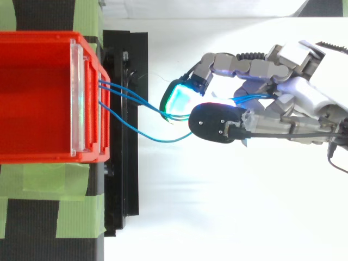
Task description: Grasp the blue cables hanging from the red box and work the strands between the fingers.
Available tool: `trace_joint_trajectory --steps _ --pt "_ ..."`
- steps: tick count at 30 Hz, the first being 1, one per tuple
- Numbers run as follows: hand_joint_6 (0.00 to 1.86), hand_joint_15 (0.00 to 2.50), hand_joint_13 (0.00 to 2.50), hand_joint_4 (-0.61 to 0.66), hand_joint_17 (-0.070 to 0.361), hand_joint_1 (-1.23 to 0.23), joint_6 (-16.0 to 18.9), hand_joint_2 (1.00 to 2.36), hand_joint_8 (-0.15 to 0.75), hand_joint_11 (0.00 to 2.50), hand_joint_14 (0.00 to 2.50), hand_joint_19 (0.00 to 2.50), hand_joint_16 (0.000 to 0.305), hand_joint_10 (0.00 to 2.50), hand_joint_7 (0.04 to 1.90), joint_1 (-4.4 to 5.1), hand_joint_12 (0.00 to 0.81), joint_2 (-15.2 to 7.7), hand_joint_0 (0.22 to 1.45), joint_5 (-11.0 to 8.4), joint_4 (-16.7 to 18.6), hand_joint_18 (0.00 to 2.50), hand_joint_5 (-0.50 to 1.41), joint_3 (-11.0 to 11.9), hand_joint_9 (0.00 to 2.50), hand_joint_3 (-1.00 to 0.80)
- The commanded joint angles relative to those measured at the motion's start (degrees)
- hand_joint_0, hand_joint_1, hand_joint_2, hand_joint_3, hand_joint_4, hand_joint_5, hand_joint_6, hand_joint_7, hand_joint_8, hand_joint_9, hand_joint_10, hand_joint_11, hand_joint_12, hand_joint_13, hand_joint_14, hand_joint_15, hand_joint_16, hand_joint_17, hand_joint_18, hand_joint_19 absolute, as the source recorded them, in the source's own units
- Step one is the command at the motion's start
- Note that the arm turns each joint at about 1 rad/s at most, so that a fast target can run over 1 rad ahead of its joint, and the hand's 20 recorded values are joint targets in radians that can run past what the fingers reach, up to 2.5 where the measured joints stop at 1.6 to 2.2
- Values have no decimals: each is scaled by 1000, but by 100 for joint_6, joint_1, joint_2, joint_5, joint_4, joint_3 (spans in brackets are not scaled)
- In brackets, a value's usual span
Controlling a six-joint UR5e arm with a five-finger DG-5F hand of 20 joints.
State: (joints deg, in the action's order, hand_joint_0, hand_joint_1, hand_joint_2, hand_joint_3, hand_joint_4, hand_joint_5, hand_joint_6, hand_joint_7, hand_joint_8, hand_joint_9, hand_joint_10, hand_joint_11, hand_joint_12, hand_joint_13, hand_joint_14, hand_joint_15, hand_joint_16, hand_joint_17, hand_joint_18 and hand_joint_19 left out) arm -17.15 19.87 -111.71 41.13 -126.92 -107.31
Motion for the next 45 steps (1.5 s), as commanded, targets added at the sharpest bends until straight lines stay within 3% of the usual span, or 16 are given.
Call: trace_joint_trajectory --steps 1,3,5,8,10,13,15,17,23,25,31,34,35,37,41,45 --pt "18 1706 1959 337 182 -585 1 1002 532 2500 2500 603 243 2500 1217 0 684 0 765 0 0 2500 648 9 1780 -163" --pt "18 1706 1959 331 182 -553 1 1015 532 2500 2500 603 243 2500 1177 0 684 0 789 0 0 2500 620 0 1780 -393" --pt "14 1706 1959 185 182 -670 1 1231 532 2500 2500 603 243 2500 1267 0 684 0 983 0 0 2500 531 9 1780 296" --pt "14 1706 1959 138 182 -647 1 1251 532 2500 2500 603 243 2500 1398 0 684 0 1089 0 0 2500 697 0 1780 379" --pt "17 1706 1959 238 182 -615 1 1556 532 2500 2500 603 243 2500 1297 0 684 0 831 0 0 2500 722 0 1780 57" --pt "18 1706 1959 382 182 -595 -8 1007 532 2500 2500 603 243 2500 1136 0 684 0 751 0 0 2500 650 0 1780 -276" --pt "19 1706 1959 321 182 -632 -8 1018 532 2500 2500 603 243 2500 1126 0 684 0 842 0 0 2500 578 0 1780 -342" --pt "17 1706 1959 244 182 -698 -8 1100 532 2500 2500 603 243 2500 1212 0 684 0 1054 0 0 2500 581 0 1780 304" --pt "19 1706 1959 328 182 -637 1 1515 532 2500 2500 603 243 2500 1236 0 684 0 758 0 0 2500 679 0 1780 -46" --pt "20 1706 1959 402 182 -615 1 1002 532 2500 2500 603 243 2500 1168 0 684 0 789 0 0 2500 662 0 1780 -163" --pt "17 1706 1959 168 182 -660 1 1261 532 2500 2500 603 243 2500 1319 0 684 0 1049 0 0 2500 680 0 1780 298" --pt "18 1706 1959 332 182 -666 1 1430 532 2500 2500 603 243 2500 1227 0 684 0 769 0 0 2500 654 0 1780 -38" --pt "19 1706 1959 380 182 -626 18 1007 532 2500 2500 603 243 2500 1161 0 684 0 782 0 -17 2500 609 0 1780 -203" --pt "19 1706 1959 307 182 -609 18 1014 532 2500 2500 603 243 2500 1152 0 684 0 791 0 -53 2500 570 0 1780 -518" --pt "17 1706 1959 202 182 -715 9 1006 532 2500 2500 603 243 2500 1202 0 684 0 1076 0 -97 2500 538 0 1780 294" --pt "18 1706 1959 257 182 -686 1 1027 532 2500 2500 603 243 2500 1218 0 684 0 999 35 -202 2500 612 0 1780 125"
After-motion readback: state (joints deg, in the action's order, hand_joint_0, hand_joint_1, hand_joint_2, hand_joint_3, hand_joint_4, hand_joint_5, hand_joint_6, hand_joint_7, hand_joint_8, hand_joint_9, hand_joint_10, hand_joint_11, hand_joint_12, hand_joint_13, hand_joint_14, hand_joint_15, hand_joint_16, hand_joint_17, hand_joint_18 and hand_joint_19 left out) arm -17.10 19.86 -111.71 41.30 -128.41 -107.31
